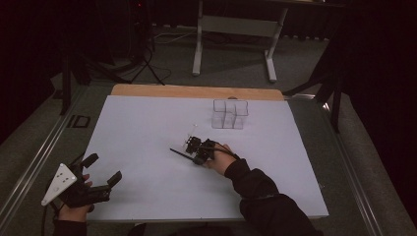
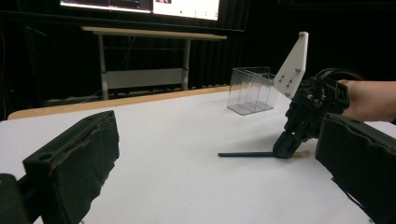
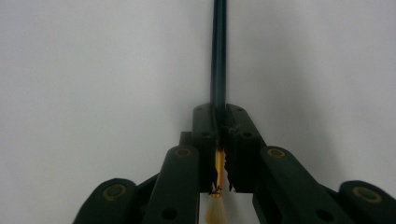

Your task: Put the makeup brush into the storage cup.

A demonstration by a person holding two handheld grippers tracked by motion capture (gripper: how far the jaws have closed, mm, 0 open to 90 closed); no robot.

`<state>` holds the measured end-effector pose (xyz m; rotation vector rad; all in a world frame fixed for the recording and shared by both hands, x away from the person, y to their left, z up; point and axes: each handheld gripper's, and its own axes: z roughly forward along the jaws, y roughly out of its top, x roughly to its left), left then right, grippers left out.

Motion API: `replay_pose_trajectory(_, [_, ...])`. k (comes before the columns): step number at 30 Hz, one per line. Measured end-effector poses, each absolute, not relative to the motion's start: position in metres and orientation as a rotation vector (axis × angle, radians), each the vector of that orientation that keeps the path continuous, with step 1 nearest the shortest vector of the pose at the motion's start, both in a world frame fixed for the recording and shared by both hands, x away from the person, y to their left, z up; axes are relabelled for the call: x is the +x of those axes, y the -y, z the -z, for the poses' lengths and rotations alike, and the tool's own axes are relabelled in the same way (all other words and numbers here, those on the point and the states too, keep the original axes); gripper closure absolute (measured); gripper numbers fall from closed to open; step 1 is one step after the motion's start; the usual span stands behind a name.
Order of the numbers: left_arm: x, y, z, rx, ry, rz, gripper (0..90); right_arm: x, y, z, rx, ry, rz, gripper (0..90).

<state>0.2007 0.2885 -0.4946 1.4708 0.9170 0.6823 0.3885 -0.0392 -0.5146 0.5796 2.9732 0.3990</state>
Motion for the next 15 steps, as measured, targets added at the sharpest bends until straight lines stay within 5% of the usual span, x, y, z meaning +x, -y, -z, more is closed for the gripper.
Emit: replay_pose_trajectory(15, [0.201,-0.288,0.494,1.468,-0.924,-0.682,0.0,0.39,0.048,0.498,0.553,-2.974,-0.491,83.8])
